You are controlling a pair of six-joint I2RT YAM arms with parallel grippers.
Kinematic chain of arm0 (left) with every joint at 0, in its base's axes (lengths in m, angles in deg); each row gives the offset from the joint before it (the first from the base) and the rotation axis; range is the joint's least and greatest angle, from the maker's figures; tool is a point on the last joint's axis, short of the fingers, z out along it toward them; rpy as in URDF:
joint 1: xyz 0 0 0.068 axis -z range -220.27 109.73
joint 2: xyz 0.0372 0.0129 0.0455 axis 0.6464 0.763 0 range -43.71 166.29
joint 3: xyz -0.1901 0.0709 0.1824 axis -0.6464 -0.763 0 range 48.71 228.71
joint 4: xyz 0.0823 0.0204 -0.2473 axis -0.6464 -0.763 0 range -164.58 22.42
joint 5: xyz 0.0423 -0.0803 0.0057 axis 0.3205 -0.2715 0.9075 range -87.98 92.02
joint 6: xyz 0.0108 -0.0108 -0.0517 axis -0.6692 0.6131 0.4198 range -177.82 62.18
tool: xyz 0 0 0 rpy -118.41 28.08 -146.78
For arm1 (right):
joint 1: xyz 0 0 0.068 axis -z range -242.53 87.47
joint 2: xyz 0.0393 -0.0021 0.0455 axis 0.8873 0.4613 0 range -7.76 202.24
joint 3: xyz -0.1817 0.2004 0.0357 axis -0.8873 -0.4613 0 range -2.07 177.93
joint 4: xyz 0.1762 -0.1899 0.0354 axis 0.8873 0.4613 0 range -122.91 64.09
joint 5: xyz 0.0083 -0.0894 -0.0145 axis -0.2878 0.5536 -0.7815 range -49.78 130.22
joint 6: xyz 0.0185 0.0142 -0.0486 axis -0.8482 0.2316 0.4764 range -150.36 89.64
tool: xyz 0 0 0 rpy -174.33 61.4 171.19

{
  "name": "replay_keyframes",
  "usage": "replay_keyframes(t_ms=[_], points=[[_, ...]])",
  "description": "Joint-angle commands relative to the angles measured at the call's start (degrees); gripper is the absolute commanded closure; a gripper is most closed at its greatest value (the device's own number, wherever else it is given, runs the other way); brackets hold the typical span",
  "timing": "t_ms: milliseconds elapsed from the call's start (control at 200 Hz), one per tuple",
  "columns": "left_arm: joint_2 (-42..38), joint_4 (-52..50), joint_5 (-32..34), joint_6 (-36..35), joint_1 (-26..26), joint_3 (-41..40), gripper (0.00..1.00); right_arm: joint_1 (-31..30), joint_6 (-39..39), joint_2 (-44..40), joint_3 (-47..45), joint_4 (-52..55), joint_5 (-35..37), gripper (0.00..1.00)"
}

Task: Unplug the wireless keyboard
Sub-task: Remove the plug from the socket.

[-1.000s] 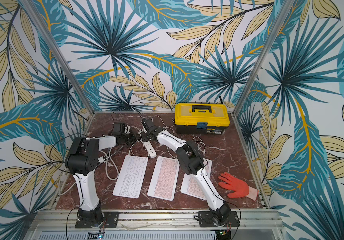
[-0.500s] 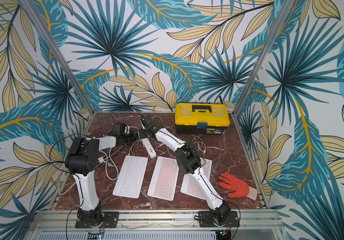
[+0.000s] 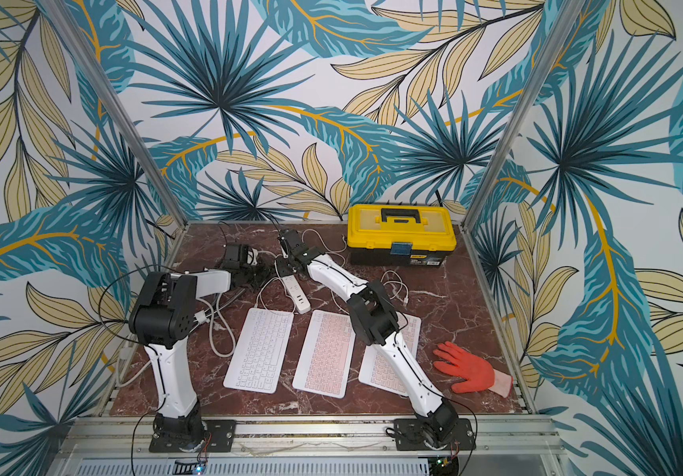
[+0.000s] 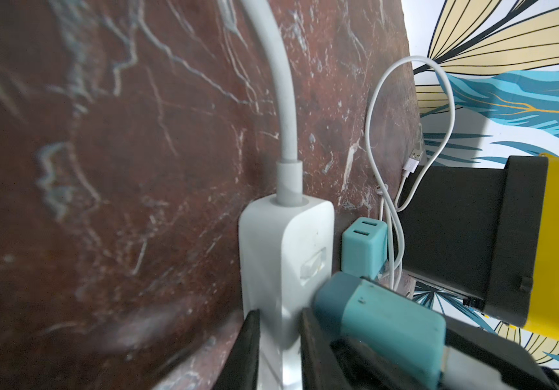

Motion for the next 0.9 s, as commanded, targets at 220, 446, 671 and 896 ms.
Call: replay_keyframes(t_ms=[220, 446, 671, 896], points=[[4.57, -14.00, 0.80, -0.39, 3.92, -3.84, 0.74, -0.96, -0.30, -1.39, -2.00, 3.44, 0.76, 0.82], [5.37, -13.98, 0.75, 0.26, 4.82, -4.75, 0.75, -1.94, 0.81, -2.09, -1.97, 2.14, 1.47, 0.84], [5.64, -14.15, 0.04, 1.39, 4.93, -4.95, 0.79, -3.74, 7.93, -5.08, -4.61, -2.82, -1.23, 0.87], [6.68, -14.12, -1.12, 2.26, 4.99, -4.20, 0.79, -5.80, 12.03, -8.87, -8.86, -8.06, -1.82, 0.88]])
